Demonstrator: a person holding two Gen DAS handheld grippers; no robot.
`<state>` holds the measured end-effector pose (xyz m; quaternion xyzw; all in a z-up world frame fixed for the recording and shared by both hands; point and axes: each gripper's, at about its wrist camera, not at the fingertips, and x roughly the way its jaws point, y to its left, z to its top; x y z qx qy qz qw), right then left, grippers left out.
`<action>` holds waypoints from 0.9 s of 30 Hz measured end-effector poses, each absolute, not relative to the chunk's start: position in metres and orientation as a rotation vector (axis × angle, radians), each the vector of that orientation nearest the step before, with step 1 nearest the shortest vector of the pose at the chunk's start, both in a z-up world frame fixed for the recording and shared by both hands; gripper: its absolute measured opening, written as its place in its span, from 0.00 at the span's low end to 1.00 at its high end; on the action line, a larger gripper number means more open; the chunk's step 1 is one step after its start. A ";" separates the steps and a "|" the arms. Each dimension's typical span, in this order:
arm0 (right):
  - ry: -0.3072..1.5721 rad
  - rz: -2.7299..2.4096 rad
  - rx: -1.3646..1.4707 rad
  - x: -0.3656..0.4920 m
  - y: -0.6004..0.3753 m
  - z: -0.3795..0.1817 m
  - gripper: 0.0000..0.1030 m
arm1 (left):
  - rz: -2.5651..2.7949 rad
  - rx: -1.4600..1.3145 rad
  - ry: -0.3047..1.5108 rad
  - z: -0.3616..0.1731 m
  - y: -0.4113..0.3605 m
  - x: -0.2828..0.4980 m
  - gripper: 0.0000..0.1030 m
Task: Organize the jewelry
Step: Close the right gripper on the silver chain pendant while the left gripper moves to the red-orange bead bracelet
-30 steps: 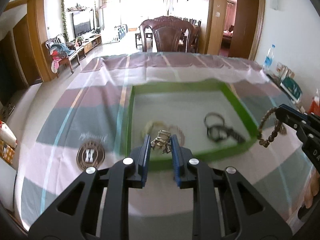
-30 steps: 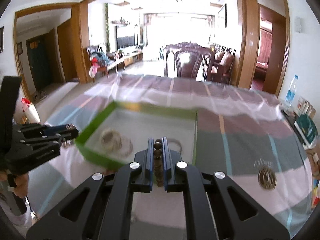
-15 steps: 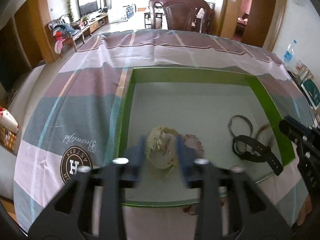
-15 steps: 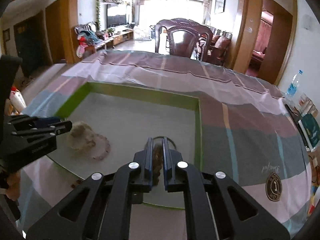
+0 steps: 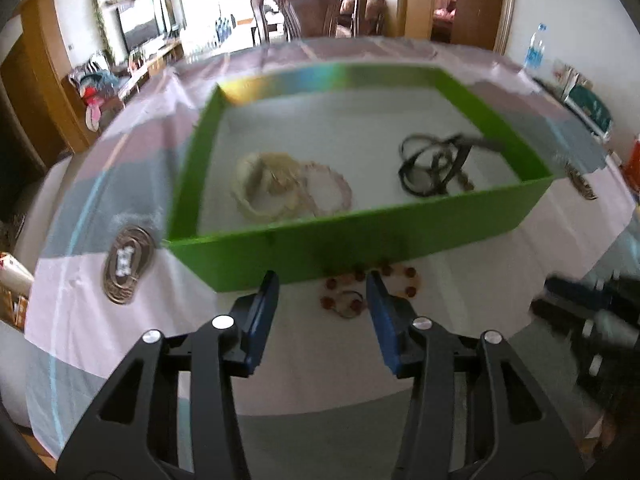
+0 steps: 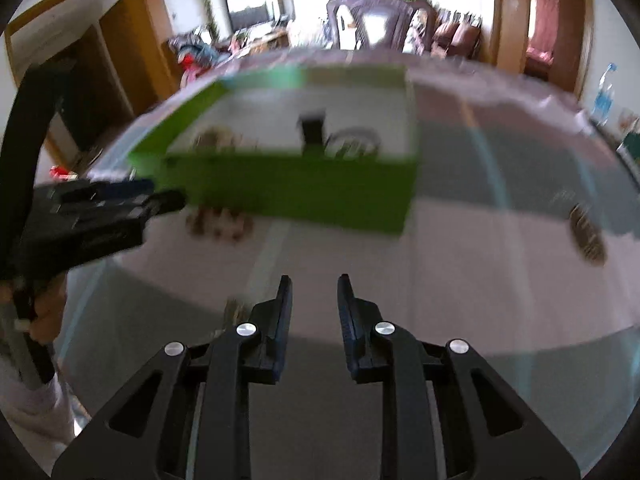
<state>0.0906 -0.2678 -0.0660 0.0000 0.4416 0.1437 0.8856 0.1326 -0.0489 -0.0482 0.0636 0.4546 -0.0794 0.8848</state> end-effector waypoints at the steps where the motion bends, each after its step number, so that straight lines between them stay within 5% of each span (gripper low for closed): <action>1: 0.930 0.306 0.006 0.090 -0.265 -0.070 0.23 | -0.161 0.130 0.960 -0.052 -0.049 0.137 0.42; 14: 0.963 0.434 0.013 0.088 -0.242 -0.085 0.23 | -0.123 0.106 1.002 -0.075 -0.034 0.145 0.45; 18: 0.964 0.427 0.029 0.088 -0.244 -0.084 0.11 | -0.124 0.091 1.003 -0.074 -0.026 0.137 0.45; 27: 0.942 0.261 0.088 0.096 -0.279 -0.079 0.11 | -0.124 0.053 1.009 -0.075 -0.009 0.106 0.45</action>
